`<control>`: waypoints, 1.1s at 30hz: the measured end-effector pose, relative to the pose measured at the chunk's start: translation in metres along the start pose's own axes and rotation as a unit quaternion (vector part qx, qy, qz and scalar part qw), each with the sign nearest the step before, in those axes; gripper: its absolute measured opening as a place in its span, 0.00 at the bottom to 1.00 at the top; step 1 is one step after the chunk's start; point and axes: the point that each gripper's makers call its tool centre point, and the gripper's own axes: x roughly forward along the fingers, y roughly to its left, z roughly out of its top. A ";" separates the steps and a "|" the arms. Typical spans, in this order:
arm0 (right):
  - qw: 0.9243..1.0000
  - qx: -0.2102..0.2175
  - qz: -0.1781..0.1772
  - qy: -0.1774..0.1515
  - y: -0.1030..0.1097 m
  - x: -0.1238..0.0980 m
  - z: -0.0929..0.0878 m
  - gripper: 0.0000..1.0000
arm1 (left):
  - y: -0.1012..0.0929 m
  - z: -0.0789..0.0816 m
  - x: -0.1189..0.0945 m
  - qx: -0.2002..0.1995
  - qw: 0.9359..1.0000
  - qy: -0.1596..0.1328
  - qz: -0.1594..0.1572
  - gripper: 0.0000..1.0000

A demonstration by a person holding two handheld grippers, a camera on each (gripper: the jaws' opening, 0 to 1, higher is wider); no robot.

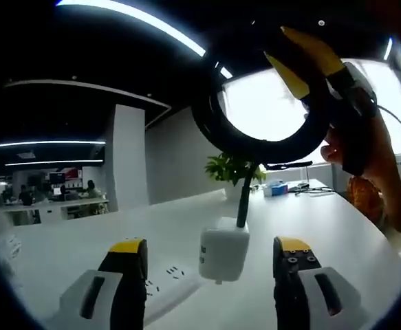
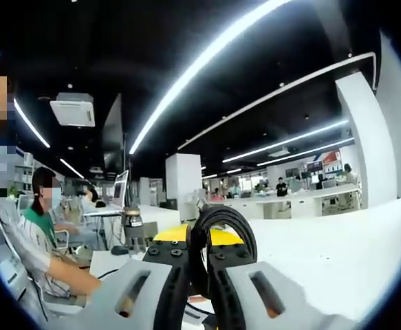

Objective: Straighten the power strip on the desk, plug the charger into it

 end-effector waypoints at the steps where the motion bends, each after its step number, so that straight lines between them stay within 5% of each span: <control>1: 1.000 0.000 0.001 0.001 0.000 0.000 0.000 0.05 | -0.001 0.000 0.000 0.000 1.000 0.000 -0.001 0.74; 16: 1.000 0.007 0.005 -0.001 0.004 0.002 -0.002 0.05 | -0.009 0.000 0.004 -0.004 1.000 -0.003 -0.018 0.63; 33: 1.000 0.013 0.003 -0.004 0.003 0.001 -0.002 0.05 | -0.013 -0.002 0.003 -0.001 0.999 -0.002 -0.035 0.39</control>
